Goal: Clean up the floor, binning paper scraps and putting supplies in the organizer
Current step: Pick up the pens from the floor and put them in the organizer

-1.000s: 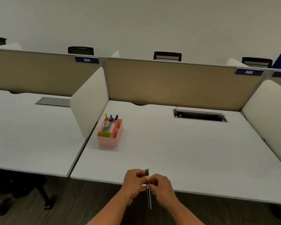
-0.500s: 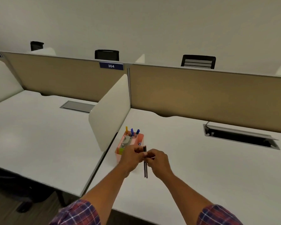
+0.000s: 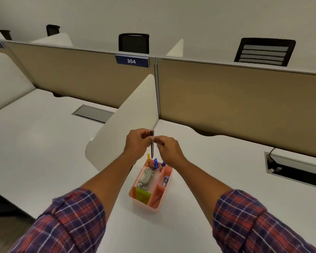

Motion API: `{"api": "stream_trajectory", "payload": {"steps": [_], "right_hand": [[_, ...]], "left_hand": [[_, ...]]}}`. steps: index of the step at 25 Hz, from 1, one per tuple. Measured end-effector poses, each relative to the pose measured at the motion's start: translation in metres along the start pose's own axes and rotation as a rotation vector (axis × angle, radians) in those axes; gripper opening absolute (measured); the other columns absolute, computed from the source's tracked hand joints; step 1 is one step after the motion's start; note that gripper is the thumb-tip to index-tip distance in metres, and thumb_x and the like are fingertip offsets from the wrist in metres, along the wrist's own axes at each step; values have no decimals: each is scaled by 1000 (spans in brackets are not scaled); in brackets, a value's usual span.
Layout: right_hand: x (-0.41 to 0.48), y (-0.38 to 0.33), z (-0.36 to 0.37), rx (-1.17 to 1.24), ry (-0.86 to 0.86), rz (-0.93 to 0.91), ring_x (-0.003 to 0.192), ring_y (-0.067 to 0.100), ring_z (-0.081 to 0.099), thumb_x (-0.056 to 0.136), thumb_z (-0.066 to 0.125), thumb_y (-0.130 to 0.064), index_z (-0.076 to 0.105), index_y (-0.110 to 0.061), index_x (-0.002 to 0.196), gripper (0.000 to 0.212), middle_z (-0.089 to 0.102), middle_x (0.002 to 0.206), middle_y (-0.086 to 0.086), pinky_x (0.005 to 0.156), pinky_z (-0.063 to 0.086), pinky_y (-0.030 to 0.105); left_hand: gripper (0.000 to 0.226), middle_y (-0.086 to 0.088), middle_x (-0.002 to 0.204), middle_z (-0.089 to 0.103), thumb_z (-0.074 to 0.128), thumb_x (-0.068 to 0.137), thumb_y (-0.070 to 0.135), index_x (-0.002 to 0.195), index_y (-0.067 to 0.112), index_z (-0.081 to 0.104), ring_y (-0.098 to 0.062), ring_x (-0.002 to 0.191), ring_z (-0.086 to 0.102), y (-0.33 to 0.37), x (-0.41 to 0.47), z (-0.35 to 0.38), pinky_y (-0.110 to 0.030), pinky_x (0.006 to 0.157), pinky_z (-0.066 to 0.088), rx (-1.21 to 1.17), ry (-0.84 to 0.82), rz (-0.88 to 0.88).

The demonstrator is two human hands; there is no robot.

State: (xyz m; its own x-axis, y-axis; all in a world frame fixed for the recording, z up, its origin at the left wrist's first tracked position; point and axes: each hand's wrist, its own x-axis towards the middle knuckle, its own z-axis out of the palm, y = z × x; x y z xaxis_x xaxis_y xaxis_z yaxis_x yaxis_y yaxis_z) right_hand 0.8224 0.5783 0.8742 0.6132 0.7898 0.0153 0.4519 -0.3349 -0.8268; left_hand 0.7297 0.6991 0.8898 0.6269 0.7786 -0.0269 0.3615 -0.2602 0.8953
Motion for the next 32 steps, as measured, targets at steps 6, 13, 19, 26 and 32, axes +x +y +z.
{"api": "stream_trajectory", "payload": {"steps": [6,13,19,26,32], "right_hand": [[26,36,22,-23,-135,72,125,18,61,95,51,0,64,-21,131,44,68,133,0,110,48,35],[20,59,37,-41,-241,178,132,22,55,93,53,3,61,-20,136,49,62,142,2,111,44,37],[17,69,40,-115,-283,204,137,25,50,93,55,3,52,-17,145,56,55,149,5,115,42,39],[7,80,41,-100,-228,269,138,28,50,97,58,-2,45,-18,150,57,48,155,5,114,44,43],[-20,88,34,-125,-143,340,145,28,43,98,62,-11,39,-23,153,61,42,160,4,115,41,44]], "left_hand": [[15,-7,89,78,77,89,8,103,13,79,-31,88,76,-41,23,16,-46,88,65,-8,-28,-80],[16,-2,88,78,80,85,5,94,18,79,-21,84,73,-84,24,31,-33,84,58,79,-96,-134],[13,-3,92,76,82,83,6,90,17,79,-21,79,65,-103,23,41,-39,81,60,154,-127,-231],[43,-8,122,66,77,83,-6,120,16,71,-27,113,64,-105,24,38,-18,79,51,162,-138,-247],[54,-8,144,57,72,94,7,144,17,54,-28,130,58,-93,-5,30,-37,107,49,255,-80,-270]]}}
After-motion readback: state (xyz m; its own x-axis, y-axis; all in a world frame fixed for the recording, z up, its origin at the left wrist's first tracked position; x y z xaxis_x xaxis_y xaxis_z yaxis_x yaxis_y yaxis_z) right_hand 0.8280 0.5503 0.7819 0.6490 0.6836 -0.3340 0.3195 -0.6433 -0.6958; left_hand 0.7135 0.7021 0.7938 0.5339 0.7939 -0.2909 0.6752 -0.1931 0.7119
